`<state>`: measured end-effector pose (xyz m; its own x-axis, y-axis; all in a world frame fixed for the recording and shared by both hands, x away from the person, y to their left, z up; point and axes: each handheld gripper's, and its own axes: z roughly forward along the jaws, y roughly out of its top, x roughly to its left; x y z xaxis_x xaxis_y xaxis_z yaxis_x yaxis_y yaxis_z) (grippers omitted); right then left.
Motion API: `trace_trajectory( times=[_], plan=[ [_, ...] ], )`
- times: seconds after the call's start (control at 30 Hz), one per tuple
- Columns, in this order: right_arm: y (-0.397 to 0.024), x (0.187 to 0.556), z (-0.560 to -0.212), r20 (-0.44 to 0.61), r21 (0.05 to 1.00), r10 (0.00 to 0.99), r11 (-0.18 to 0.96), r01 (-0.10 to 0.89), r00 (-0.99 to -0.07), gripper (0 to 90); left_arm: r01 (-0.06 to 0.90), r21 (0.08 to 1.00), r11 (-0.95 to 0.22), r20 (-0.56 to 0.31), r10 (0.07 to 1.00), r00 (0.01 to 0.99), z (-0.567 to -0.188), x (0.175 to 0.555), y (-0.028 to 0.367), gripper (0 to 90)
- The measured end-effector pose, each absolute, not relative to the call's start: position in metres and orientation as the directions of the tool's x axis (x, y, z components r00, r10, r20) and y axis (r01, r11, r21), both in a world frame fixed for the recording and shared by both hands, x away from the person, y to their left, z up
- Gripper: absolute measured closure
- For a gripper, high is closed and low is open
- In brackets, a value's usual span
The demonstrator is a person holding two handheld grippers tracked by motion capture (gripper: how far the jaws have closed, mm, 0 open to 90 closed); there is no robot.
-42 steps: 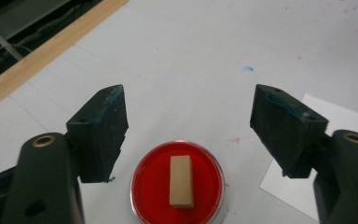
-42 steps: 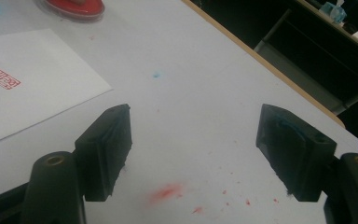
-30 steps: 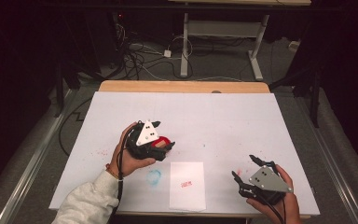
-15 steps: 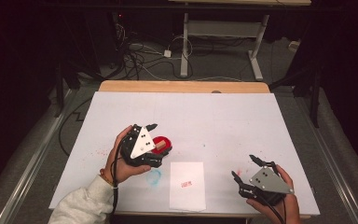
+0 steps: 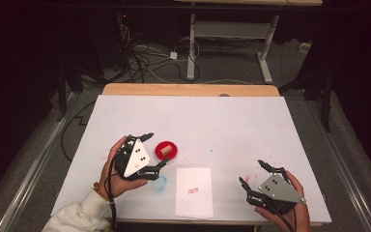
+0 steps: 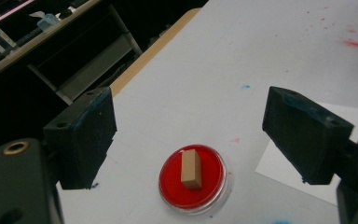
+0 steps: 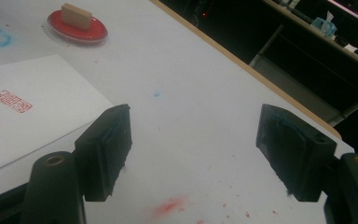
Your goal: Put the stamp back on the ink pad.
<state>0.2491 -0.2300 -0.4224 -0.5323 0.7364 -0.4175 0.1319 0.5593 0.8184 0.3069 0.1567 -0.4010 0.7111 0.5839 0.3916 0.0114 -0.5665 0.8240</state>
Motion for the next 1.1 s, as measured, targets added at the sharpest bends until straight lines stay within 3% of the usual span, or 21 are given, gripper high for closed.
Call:
trace_trajectory(
  times=[0.67, 1.1],
  plan=[
    [-0.227, 0.249, -0.423, -0.424, 0.818, 0.729, 0.563, 0.118, -0.537, 26.8, 0.057, 0.774, -0.630, 0.419, 0.579, 0.700, -0.434, 0.289, 0.189, 18.0],
    [-0.227, 0.252, -0.427, -0.416, 0.815, 0.732, 0.563, 0.135, -0.540, 26.6, 0.168, 0.760, -0.627, 0.351, 0.614, 0.707, -0.460, 0.286, 0.213, 18.0]
  ],
)
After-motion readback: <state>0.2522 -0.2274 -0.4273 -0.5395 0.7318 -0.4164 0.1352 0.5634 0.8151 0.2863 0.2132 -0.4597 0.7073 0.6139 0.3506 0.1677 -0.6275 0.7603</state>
